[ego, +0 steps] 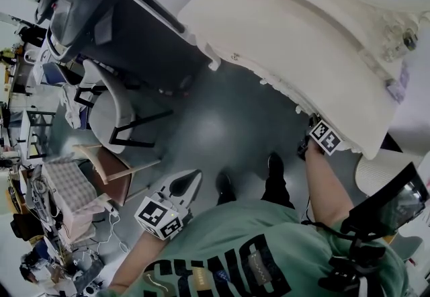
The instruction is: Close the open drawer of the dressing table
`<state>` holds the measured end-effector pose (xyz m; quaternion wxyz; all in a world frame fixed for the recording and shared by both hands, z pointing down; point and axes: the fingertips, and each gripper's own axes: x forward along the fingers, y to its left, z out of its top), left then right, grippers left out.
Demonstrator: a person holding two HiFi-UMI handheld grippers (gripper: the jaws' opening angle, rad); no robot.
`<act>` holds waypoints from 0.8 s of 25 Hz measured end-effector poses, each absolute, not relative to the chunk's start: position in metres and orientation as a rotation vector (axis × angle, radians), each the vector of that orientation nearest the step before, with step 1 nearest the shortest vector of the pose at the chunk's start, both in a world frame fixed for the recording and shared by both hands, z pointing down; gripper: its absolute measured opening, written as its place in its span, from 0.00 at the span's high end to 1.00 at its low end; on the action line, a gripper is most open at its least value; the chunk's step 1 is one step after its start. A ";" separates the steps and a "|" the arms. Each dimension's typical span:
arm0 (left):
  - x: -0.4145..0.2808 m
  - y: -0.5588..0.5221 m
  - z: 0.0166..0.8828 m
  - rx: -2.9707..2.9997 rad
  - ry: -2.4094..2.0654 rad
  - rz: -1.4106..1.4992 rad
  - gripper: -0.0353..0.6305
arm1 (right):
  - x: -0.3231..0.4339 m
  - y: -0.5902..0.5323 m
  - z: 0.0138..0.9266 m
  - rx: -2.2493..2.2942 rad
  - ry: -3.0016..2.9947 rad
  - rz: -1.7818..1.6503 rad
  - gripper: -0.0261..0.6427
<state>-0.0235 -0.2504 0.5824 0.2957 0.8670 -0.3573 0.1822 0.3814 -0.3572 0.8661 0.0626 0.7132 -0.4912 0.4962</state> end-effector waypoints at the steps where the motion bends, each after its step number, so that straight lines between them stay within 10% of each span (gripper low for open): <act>1: -0.022 -0.251 0.582 2.308 -0.948 0.486 0.95 | 0.381 -0.357 0.866 2.153 -1.487 1.498 0.77; 20: 0.025 -0.274 0.539 2.397 -0.977 0.463 0.95 | 0.348 -0.327 0.854 1.799 -1.645 1.553 0.74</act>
